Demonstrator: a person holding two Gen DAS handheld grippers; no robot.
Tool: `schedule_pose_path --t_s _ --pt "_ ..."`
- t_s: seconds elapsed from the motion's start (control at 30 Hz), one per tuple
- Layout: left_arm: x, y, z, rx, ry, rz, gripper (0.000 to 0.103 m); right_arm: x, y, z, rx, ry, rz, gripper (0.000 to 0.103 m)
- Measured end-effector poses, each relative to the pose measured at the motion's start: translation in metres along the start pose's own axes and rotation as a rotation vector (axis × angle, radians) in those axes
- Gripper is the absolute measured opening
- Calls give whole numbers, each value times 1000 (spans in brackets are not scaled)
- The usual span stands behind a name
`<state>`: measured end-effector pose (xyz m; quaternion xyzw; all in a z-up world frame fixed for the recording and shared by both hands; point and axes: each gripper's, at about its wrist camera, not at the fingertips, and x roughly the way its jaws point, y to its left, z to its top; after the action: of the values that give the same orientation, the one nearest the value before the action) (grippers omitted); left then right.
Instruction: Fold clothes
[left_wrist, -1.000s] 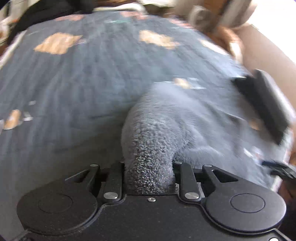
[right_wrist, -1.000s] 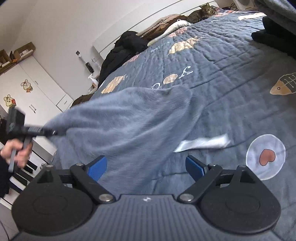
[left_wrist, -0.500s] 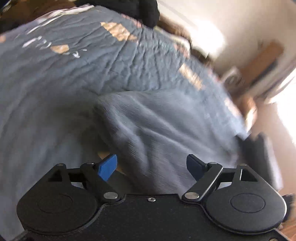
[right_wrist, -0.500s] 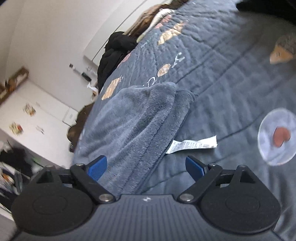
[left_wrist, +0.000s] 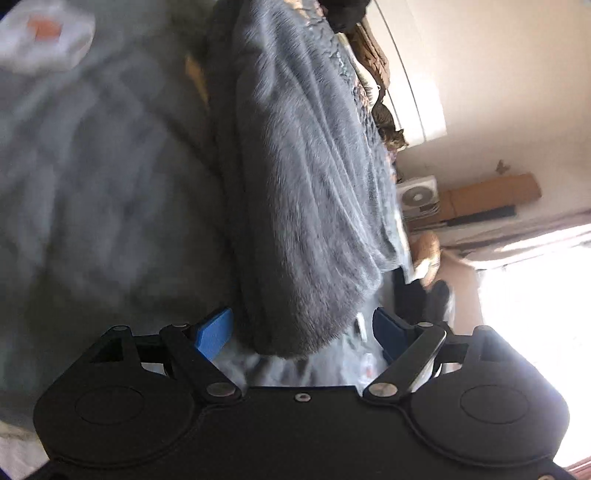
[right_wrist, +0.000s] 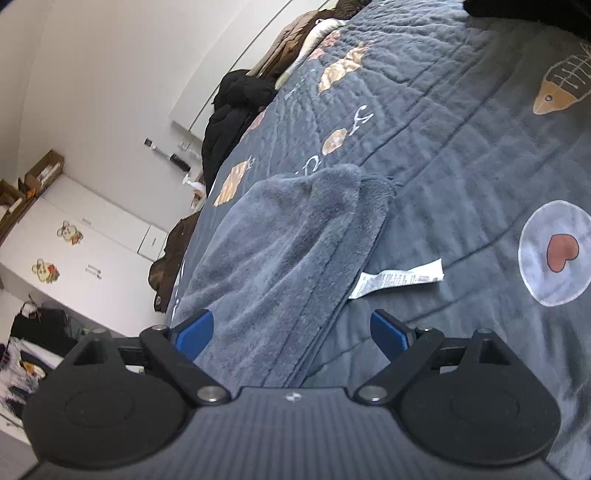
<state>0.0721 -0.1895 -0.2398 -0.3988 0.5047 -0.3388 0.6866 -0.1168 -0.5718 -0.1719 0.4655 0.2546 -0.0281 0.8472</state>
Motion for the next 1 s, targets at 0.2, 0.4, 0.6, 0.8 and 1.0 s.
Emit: schedule_pose_path --t_s 0.2,0.4,0.6,0.8,1.0 --pt "26 6 -10 -37 -9 -41 83 4 11 -5 -19 30 1 92" --pt "38 4 -12 -48 -60 -25 90 7 9 -11 -40 24 48 91" --pt "40 -20 -7 -6 -83 -88 41 14 5 -13 -22 42 35 91" --pt "28 -15 -7 -20 -98 -23 47 16 -9 -9 39 37 31 91" --pt "17 13 -8 -81 -88 26 62 16 -10 -8 43 41 42 92"
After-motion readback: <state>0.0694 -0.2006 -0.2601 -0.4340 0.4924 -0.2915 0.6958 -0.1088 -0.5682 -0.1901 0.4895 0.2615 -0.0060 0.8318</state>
